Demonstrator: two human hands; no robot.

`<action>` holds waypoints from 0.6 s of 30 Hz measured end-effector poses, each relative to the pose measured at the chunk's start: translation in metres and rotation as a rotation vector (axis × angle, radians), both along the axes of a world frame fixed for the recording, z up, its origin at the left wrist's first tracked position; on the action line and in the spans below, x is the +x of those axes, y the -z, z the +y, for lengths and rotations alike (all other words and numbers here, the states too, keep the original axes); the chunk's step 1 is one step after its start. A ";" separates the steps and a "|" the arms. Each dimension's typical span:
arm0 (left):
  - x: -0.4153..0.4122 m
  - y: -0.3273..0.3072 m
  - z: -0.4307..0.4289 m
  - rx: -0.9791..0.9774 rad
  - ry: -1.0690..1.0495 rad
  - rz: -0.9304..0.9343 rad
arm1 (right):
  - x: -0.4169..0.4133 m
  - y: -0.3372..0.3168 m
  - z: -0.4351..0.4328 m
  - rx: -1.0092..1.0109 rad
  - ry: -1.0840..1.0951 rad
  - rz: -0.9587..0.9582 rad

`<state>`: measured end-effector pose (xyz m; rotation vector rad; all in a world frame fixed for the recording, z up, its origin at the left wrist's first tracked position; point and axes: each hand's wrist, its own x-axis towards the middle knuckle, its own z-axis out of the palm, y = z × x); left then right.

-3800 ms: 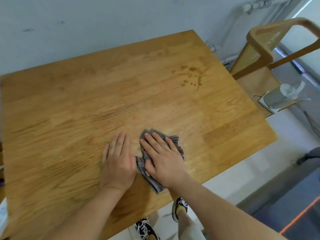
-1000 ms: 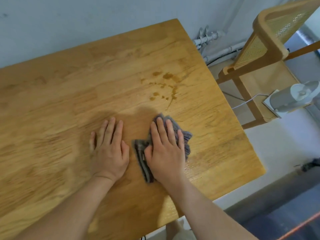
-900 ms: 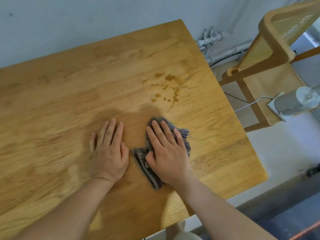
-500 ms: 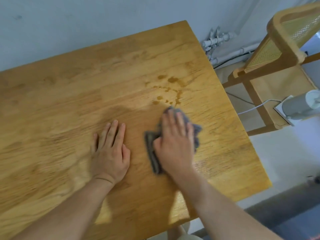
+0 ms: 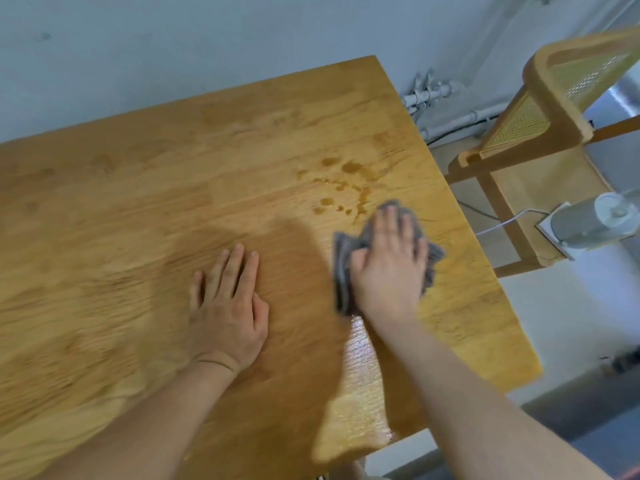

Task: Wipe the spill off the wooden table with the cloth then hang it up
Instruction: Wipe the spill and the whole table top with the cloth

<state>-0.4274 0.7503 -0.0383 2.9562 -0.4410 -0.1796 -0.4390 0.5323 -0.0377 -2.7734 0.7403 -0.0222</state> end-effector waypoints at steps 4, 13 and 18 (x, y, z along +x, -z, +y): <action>-0.001 0.000 0.002 -0.021 0.009 -0.007 | -0.011 -0.002 0.063 0.016 -0.461 -0.044; 0.002 0.003 0.004 -0.074 0.020 0.011 | -0.005 0.001 -0.018 -0.019 0.169 0.030; 0.003 0.005 0.006 -0.065 0.027 0.021 | 0.024 -0.003 0.079 0.021 -0.346 0.065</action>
